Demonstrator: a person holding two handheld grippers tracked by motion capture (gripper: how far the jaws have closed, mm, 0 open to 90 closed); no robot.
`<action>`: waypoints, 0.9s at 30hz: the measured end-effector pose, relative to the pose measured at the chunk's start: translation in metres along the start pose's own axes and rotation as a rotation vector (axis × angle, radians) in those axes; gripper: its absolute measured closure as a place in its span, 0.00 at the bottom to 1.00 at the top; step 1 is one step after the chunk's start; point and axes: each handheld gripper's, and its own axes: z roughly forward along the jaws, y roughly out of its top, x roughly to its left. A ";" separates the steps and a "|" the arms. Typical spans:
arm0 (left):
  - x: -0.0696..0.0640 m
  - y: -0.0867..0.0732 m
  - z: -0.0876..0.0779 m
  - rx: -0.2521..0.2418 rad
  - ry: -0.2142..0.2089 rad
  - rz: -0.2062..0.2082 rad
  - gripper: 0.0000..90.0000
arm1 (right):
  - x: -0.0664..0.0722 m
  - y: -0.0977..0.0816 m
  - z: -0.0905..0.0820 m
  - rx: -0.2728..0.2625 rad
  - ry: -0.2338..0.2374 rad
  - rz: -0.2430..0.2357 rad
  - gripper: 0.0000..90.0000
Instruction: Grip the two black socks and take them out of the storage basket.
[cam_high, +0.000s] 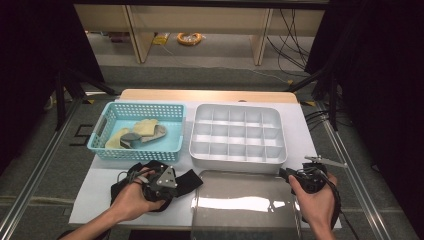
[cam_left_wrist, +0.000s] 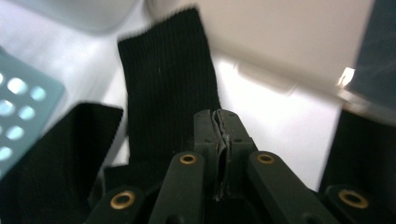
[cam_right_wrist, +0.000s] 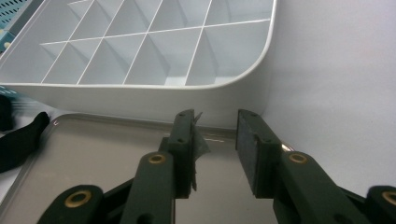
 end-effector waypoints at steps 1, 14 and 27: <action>0.000 0.002 -0.005 -0.007 -0.014 0.006 0.96 | 0.000 0.000 0.001 0.000 -0.006 -0.005 0.76; 0.039 -0.013 -0.019 -0.188 -0.179 -0.310 0.96 | 0.005 0.000 0.001 0.000 -0.001 0.002 0.76; 0.083 -0.054 -0.008 -0.191 0.003 -0.517 0.93 | 0.004 0.000 0.004 0.004 0.009 -0.019 0.76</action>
